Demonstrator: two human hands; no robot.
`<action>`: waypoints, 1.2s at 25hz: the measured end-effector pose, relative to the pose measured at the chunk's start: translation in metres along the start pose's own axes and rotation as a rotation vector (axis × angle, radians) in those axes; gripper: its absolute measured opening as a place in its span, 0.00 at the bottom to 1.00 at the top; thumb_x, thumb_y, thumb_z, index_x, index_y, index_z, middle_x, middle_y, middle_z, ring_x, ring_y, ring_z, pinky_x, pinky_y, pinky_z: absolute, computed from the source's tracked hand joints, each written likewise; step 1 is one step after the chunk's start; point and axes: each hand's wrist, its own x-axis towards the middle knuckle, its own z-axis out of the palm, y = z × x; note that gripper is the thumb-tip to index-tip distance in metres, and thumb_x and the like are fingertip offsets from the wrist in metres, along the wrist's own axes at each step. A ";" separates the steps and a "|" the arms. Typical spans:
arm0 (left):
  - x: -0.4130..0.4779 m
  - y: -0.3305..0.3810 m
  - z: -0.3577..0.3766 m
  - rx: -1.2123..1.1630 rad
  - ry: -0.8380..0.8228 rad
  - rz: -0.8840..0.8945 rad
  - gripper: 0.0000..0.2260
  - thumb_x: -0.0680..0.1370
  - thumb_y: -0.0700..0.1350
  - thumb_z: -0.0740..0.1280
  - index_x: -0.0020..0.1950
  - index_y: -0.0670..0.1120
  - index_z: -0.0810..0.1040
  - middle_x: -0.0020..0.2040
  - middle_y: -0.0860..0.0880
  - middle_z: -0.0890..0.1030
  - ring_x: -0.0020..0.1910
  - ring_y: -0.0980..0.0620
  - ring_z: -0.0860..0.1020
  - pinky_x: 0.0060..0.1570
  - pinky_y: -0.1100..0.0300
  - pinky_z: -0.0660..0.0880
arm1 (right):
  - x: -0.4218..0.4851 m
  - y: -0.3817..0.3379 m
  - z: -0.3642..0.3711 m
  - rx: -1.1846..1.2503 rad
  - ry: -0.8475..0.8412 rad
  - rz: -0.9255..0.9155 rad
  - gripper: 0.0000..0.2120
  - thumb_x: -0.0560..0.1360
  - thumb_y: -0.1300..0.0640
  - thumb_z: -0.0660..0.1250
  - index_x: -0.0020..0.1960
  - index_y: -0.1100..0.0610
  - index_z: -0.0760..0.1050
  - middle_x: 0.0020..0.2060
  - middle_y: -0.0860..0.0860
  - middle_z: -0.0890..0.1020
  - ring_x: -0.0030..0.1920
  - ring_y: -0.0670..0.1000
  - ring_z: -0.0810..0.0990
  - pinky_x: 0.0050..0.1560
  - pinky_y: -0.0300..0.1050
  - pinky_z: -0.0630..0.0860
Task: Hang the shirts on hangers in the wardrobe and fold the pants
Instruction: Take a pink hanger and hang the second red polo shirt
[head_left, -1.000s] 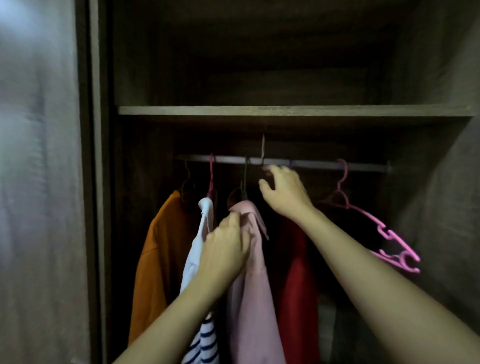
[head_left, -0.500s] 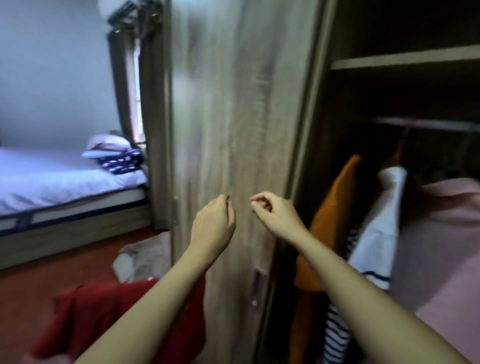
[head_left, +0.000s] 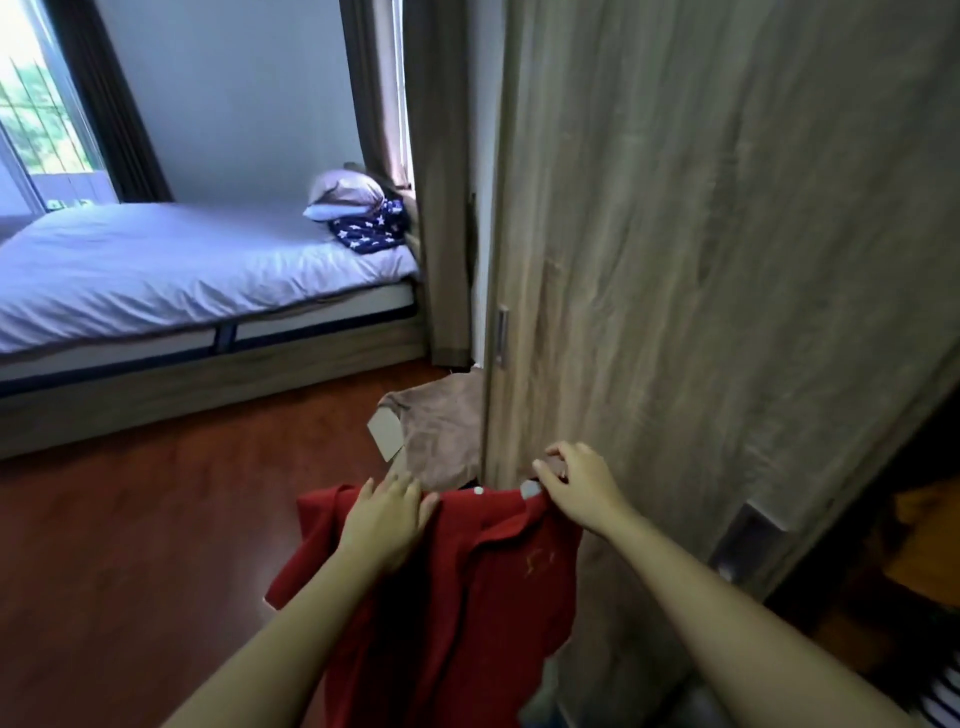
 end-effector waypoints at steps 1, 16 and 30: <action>-0.005 -0.010 0.015 0.048 0.030 0.024 0.16 0.77 0.53 0.58 0.49 0.45 0.80 0.44 0.47 0.83 0.46 0.45 0.82 0.50 0.46 0.78 | 0.011 0.004 0.014 -0.027 -0.022 0.009 0.21 0.76 0.46 0.63 0.62 0.59 0.73 0.58 0.58 0.77 0.61 0.57 0.75 0.61 0.46 0.69; -0.006 -0.023 0.053 0.070 0.243 0.077 0.20 0.78 0.54 0.53 0.55 0.43 0.78 0.48 0.48 0.81 0.48 0.47 0.79 0.58 0.52 0.63 | 0.103 -0.021 0.043 -0.507 -0.367 0.333 0.15 0.70 0.56 0.68 0.53 0.61 0.79 0.53 0.59 0.82 0.52 0.56 0.81 0.53 0.44 0.78; 0.044 0.069 -0.129 -0.839 0.153 0.239 0.31 0.69 0.56 0.60 0.71 0.47 0.67 0.71 0.47 0.66 0.69 0.53 0.63 0.70 0.61 0.56 | -0.039 -0.099 -0.140 -0.124 0.241 -0.631 0.06 0.72 0.60 0.68 0.46 0.51 0.80 0.43 0.47 0.80 0.46 0.47 0.80 0.48 0.45 0.76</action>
